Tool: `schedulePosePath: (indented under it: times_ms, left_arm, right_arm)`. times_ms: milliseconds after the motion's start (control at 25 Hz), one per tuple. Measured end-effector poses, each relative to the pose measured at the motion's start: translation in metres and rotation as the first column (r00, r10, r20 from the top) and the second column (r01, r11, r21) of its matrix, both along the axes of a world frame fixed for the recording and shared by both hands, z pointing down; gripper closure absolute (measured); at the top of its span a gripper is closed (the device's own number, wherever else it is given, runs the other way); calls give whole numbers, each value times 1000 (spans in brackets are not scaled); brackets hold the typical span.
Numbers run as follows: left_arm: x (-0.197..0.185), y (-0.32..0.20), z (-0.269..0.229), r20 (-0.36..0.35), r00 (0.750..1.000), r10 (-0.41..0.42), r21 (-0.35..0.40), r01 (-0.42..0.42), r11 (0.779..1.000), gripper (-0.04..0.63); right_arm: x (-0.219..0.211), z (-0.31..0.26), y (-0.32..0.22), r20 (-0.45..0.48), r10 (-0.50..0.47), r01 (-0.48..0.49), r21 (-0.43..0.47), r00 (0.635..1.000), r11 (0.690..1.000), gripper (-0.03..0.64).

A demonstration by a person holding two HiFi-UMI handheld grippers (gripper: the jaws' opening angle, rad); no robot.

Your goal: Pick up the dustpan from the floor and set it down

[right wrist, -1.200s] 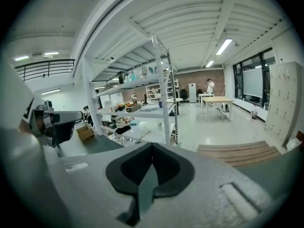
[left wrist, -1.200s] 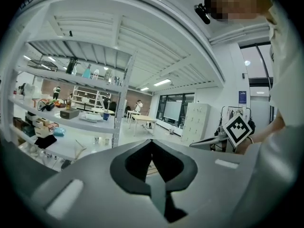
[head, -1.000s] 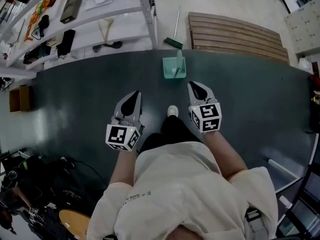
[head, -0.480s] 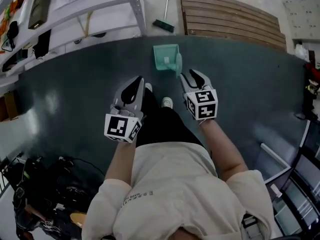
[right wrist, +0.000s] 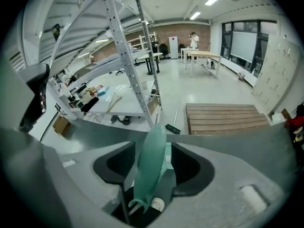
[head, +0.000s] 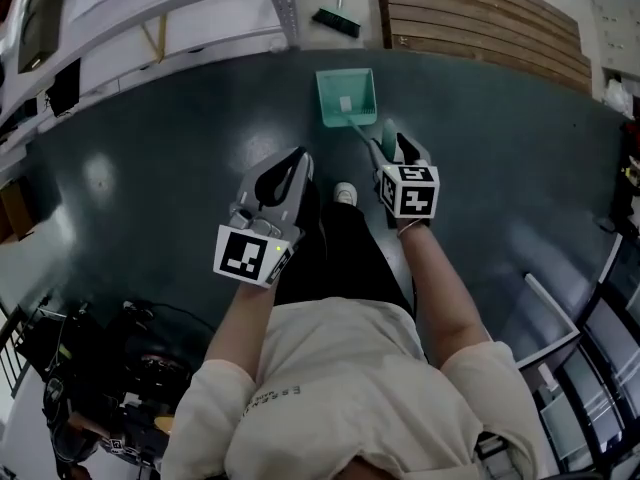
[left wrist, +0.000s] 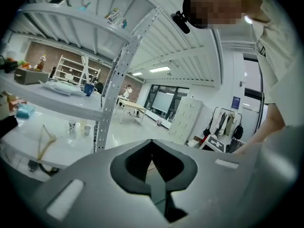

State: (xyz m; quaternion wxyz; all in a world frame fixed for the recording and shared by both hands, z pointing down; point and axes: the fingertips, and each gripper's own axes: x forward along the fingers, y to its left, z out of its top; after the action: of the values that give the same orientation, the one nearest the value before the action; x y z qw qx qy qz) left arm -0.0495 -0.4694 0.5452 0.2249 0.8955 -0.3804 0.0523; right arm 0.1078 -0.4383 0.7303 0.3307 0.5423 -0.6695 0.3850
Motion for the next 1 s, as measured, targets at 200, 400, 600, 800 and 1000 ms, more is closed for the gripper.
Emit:
schedulePosePath:
  times_ms: [200,400,600,800,1000]
  left_arm:
    - [-8,-13,21,18,1000,-10,-14,10,1000,578]
    - [-13,-15,28,27,1000,-14,-37,15,999,578]
    - [-10,-9,3,28,1000,0,-19,0,1000,578]
    - [-13,11,-29,37,999,8,23,-9,1000,578]
    - [-8,39,-68,49,999,-12,76,8,997,578]
  right_arm:
    - [-12,32,-7,23,-48,49,-60,999,997,402]
    - [-20,40,-10,47,-64,68,-102,997,992,571]
    - [-12,8,-2,53,-76,81,-101,996,992,591]
    - [-4,-56,23,98,-42,49,-68,994,996,591]
    - [6,-120,62,129,-56,56,-3,990,998,590]
